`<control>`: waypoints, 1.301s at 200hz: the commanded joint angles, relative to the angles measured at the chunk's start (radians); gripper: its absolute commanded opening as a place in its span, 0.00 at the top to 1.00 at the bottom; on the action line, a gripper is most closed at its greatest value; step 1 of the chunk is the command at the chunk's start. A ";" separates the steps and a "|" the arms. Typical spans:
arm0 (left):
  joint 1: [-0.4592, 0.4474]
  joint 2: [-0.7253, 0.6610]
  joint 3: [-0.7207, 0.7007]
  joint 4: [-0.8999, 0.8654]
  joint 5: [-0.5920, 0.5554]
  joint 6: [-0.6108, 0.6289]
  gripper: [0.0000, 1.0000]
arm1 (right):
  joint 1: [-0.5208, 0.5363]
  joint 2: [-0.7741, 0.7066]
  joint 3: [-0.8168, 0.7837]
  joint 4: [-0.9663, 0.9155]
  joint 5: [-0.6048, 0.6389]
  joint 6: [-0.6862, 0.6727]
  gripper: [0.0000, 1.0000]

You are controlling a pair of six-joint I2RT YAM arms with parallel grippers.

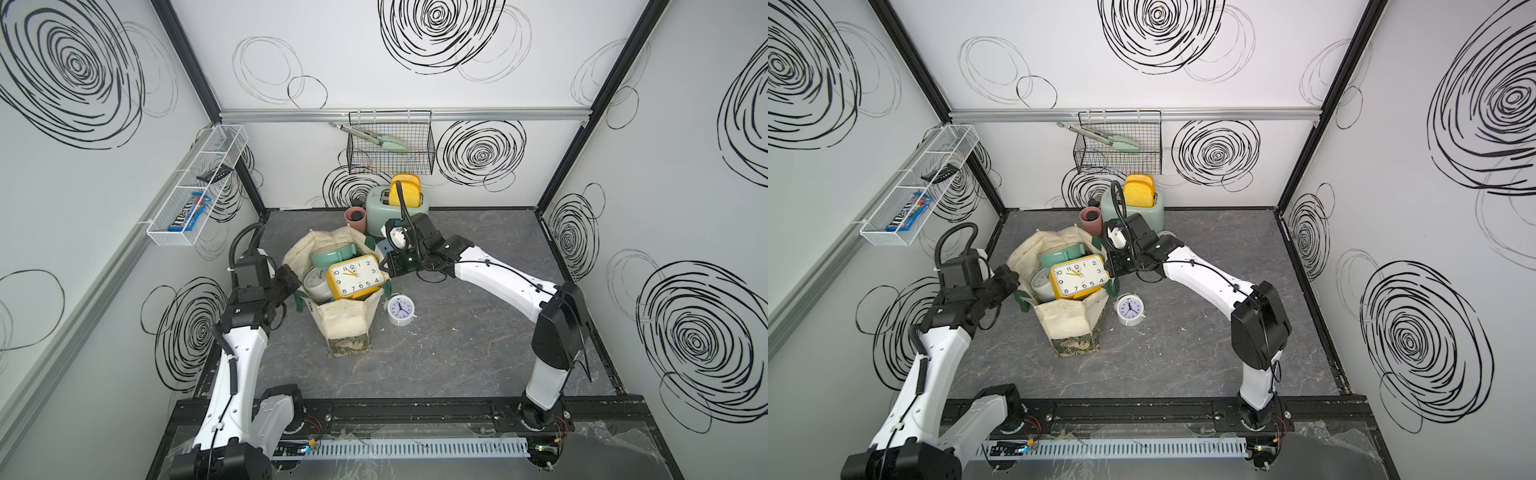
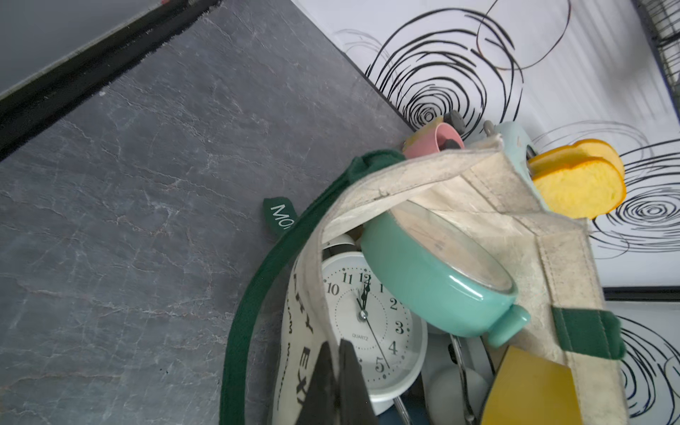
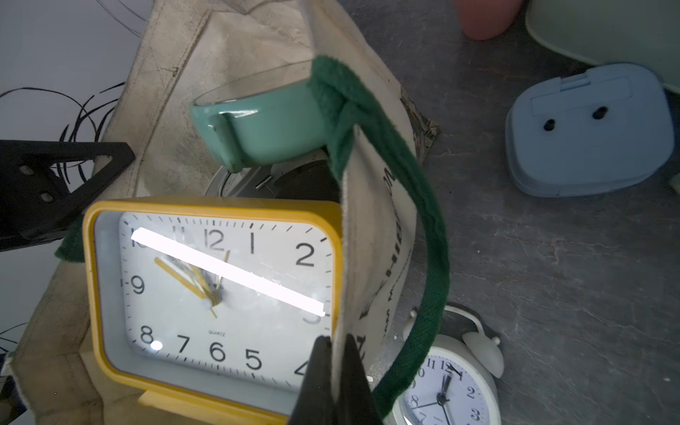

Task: Put the alarm clock into the canvas bag
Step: Adjust the canvas bag at the center of the board.

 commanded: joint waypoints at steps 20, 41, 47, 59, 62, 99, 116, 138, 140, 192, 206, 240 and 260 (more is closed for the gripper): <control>0.011 -0.038 0.007 0.220 0.008 -0.022 0.92 | 0.014 -0.024 -0.021 0.199 -0.003 0.029 0.91; 0.012 -0.037 0.001 0.230 0.009 -0.030 0.78 | -0.004 -0.028 -0.037 0.197 0.006 0.034 0.74; 0.013 -0.036 -0.003 0.234 0.009 -0.034 0.75 | -0.012 -0.024 -0.041 0.193 0.002 0.038 0.71; 0.014 -0.036 -0.013 0.240 0.008 -0.046 0.69 | -0.027 -0.021 -0.048 0.192 -0.016 0.045 0.66; 0.015 -0.037 -0.014 0.239 0.008 -0.049 0.68 | -0.028 -0.020 -0.048 0.193 -0.020 0.046 0.65; 0.021 -0.039 0.017 0.214 0.014 -0.039 0.42 | -0.034 -0.023 -0.047 0.181 -0.021 0.037 0.56; 0.017 -0.041 0.061 0.189 0.027 -0.019 0.05 | -0.035 -0.041 -0.045 0.183 -0.011 0.020 0.47; 0.014 -0.043 0.129 0.126 0.040 -0.051 0.04 | -0.035 -0.075 -0.034 0.170 0.013 -0.018 0.28; 0.016 -0.043 0.133 0.122 0.043 -0.054 0.04 | -0.035 -0.079 -0.033 0.169 0.016 -0.022 0.25; -0.051 -0.058 0.242 0.117 0.190 -0.095 0.04 | -0.067 -0.233 -0.125 0.144 0.079 -0.088 0.03; -0.127 -0.062 0.276 0.091 0.167 -0.058 0.04 | -0.084 -0.288 -0.195 0.147 0.096 -0.089 0.03; -0.335 -0.098 0.273 0.072 0.116 -0.012 0.04 | -0.099 -0.400 -0.407 0.127 0.155 -0.084 0.03; -0.475 -0.107 0.251 0.058 0.091 0.030 0.04 | -0.088 -0.427 -0.528 0.137 0.178 -0.080 0.03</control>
